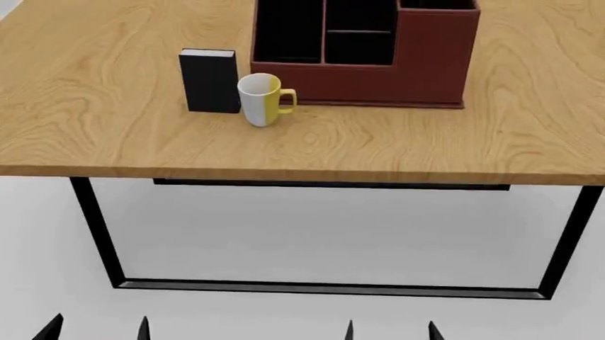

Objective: Pick up the book and place it in the back compartment of the caddy.

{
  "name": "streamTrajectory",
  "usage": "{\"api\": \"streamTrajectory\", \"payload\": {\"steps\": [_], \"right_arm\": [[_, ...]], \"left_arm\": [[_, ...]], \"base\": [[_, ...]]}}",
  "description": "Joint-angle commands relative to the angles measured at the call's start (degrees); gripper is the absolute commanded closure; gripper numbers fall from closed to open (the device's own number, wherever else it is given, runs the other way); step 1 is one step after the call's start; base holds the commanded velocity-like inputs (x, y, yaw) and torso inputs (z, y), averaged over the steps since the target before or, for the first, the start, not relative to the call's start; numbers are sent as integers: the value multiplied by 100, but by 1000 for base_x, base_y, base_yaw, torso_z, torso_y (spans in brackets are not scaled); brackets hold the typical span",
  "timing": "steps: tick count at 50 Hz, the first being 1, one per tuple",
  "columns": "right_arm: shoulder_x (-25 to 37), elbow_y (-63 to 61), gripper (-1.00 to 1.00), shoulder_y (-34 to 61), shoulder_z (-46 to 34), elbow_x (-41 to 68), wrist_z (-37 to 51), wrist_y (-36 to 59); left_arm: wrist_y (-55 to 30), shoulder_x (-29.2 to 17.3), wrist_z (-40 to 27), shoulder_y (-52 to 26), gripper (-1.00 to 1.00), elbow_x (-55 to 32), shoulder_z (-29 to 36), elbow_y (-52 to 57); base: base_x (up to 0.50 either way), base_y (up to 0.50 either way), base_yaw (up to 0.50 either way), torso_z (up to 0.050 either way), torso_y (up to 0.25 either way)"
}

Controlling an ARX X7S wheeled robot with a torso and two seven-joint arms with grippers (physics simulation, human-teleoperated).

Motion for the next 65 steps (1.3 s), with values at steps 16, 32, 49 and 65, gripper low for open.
{"api": "streamTrajectory", "payload": {"steps": [16,32,49,65], "right_arm": [[170,-69,-100,-18,-189,210,226,-91],[657,-2289,-100,687,-143,387,485,2036],[990,-3250,-100,1408,147,654,685,3089],[1099,-3331,-100,1161,212,618,719,2712]], "left_arm": [[66,-197,-174,5,-100,-233,204,-5],[-1541,-415,-463,-816,-100,-474,198,1314],[-2632,-591,-550,-1857,-100,-808,103,2027],[-2417,-685,-560,-1873,-100,-787,147,1864]], "base": [[0,0,0,50,0],[0,0,0,11,0],[0,0,0,0,0],[0,-30,0,0,0]]}}
